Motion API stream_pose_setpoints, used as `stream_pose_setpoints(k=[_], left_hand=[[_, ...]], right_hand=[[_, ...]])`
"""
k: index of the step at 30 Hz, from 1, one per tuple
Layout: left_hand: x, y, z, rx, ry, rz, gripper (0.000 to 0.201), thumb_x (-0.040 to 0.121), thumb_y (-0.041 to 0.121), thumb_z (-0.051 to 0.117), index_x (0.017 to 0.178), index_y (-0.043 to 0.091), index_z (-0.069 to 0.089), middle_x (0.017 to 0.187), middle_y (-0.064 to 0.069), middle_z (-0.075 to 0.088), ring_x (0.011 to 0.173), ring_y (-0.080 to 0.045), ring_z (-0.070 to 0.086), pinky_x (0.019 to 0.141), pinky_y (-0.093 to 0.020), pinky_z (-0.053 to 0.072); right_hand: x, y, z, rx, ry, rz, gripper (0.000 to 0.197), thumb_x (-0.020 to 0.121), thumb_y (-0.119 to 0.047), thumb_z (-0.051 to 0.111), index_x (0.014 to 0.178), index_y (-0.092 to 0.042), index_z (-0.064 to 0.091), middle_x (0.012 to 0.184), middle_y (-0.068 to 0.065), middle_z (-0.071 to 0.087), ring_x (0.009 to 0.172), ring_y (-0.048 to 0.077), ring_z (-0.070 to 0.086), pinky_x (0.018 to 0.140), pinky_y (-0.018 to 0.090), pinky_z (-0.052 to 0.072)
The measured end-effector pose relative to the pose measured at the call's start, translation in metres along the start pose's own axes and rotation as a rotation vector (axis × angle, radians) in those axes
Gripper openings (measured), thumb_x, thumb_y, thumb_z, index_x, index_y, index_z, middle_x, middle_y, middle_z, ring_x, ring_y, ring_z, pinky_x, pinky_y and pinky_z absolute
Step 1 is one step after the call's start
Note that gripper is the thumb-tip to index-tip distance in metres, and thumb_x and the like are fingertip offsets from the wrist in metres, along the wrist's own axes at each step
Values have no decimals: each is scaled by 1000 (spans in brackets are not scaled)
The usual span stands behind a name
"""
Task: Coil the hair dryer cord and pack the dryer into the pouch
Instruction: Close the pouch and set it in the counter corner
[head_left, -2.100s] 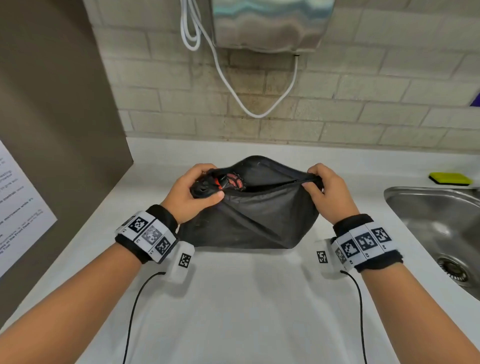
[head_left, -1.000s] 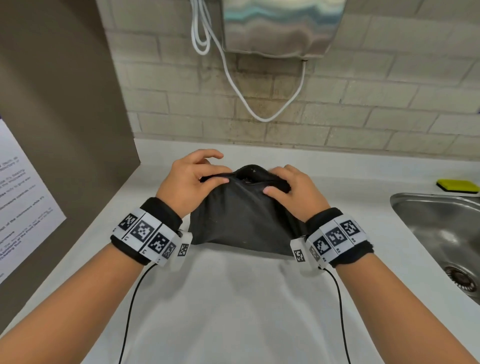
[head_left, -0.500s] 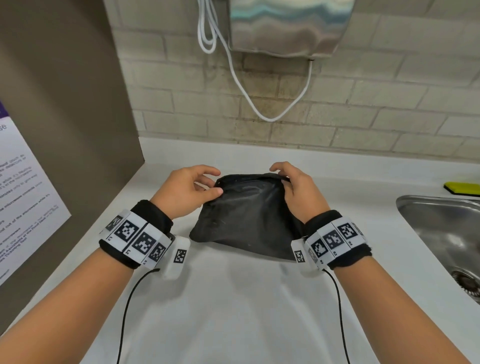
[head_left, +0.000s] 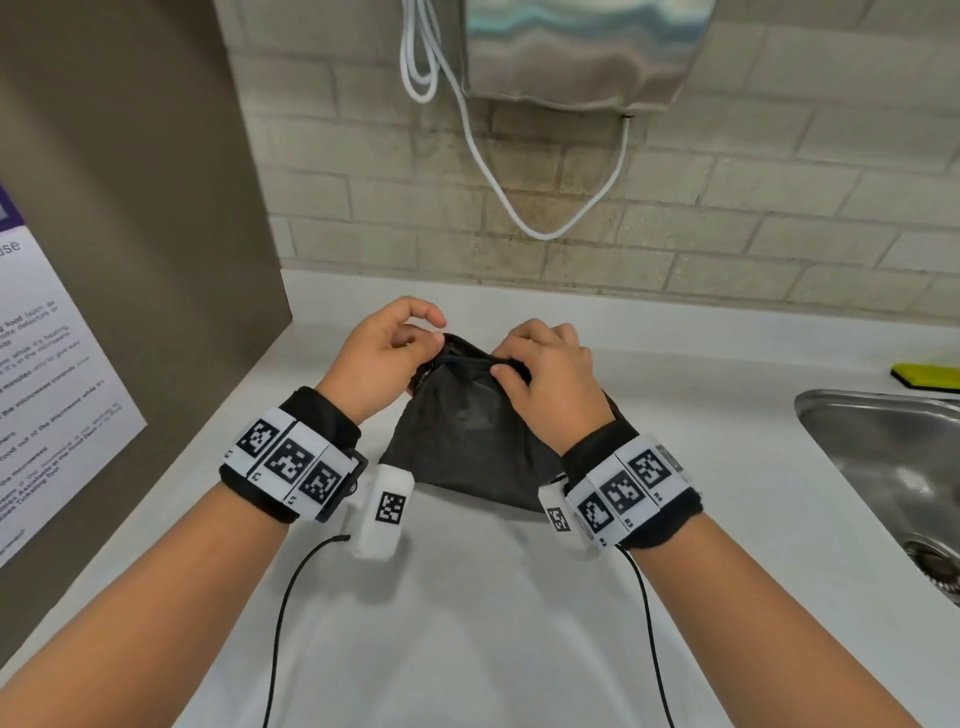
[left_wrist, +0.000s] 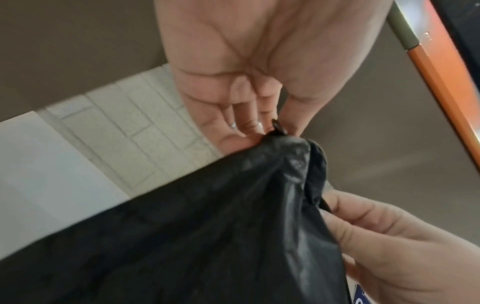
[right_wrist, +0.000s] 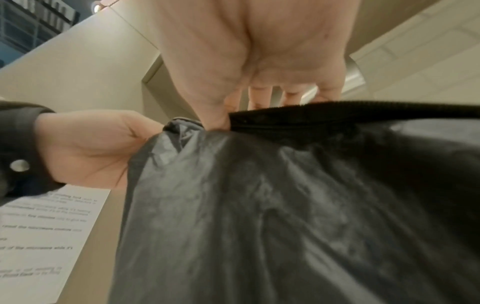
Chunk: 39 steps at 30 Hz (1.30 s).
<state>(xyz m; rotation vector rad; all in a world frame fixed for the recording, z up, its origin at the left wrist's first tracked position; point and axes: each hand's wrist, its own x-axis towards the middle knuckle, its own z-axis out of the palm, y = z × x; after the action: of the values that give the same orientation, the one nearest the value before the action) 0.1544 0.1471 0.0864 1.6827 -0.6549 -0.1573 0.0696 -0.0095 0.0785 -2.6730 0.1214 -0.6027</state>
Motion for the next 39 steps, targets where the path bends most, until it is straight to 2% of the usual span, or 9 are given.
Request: stream_pose_setpoints(k=[3, 7, 11, 18, 21, 25, 28, 35, 39], left_hand=[[-6, -7, 0, -1, -18, 51, 17, 88, 9, 57, 81, 24, 53, 73, 3, 54, 54, -5, 52, 52, -20, 45], [-19, -22, -1, 199, 61, 63, 24, 66, 42, 69, 83, 36, 54, 79, 9, 51, 66, -9, 50, 63, -10, 44], [-28, -26, 3, 269, 43, 97, 28, 71, 27, 77, 84, 37, 55, 75, 9, 60, 64, -2, 54, 63, -7, 44], [-24, -24, 6, 188, 293, 179, 26, 74, 1, 70, 90, 20, 64, 70, 9, 56, 60, 4, 51, 63, -6, 45], [-24, -23, 13, 180, 285, 177, 25, 74, -3, 68, 94, 11, 64, 68, 7, 53, 56, 4, 49, 62, -4, 43], [-27, -24, 21, 209, 237, 189, 30, 72, -2, 69, 92, 18, 60, 70, 8, 55, 60, 5, 52, 63, -4, 44], [-30, -25, 27, 227, 188, 184, 34, 70, -5, 68, 93, 17, 58, 73, 10, 56, 65, 8, 54, 66, -3, 45], [-34, -29, 20, 247, 58, 237, 37, 71, -6, 70, 92, 21, 56, 80, 9, 56, 69, -4, 56, 69, -12, 51], [-27, -32, 2, 266, 118, 267, 41, 76, -5, 65, 84, 34, 56, 88, 12, 57, 68, -1, 56, 68, -12, 51]], right_hand=[[0, -1, 5, 158, 20, -9, 16, 90, -14, 50, 97, -9, 63, 103, 8, 56, 98, 28, 51, 90, 46, 42], [-1, -3, 6, 187, 87, -24, 11, 86, -9, 52, 93, -9, 61, 92, 6, 57, 91, 27, 55, 84, 46, 45], [-1, -4, 4, 175, 99, -33, 15, 86, -6, 51, 97, -7, 61, 93, 8, 58, 89, 26, 55, 80, 38, 47], [-5, -18, 10, 162, 58, -228, 54, 78, 12, 35, 114, -19, 59, 105, 14, 51, 87, 32, 49, 77, 42, 48], [-6, -18, 14, 205, 40, -188, 39, 80, -15, 29, 98, -18, 64, 105, 11, 48, 80, 30, 49, 77, 48, 48], [-5, -28, 9, 212, -45, 2, 40, 76, -53, 49, 82, -16, 64, 107, -1, 39, 95, 28, 48, 90, 45, 43], [-3, -31, 11, 147, -70, 44, 34, 75, -45, 67, 76, -11, 65, 116, 1, 42, 106, 25, 39, 95, 40, 37], [-2, -21, 12, 131, -184, -6, 17, 83, -26, 64, 85, -10, 71, 126, 1, 40, 117, 21, 31, 91, 25, 22], [5, -14, 2, 317, -81, 17, 15, 89, -10, 51, 87, -1, 63, 105, 6, 48, 105, 23, 47, 84, 17, 30]])
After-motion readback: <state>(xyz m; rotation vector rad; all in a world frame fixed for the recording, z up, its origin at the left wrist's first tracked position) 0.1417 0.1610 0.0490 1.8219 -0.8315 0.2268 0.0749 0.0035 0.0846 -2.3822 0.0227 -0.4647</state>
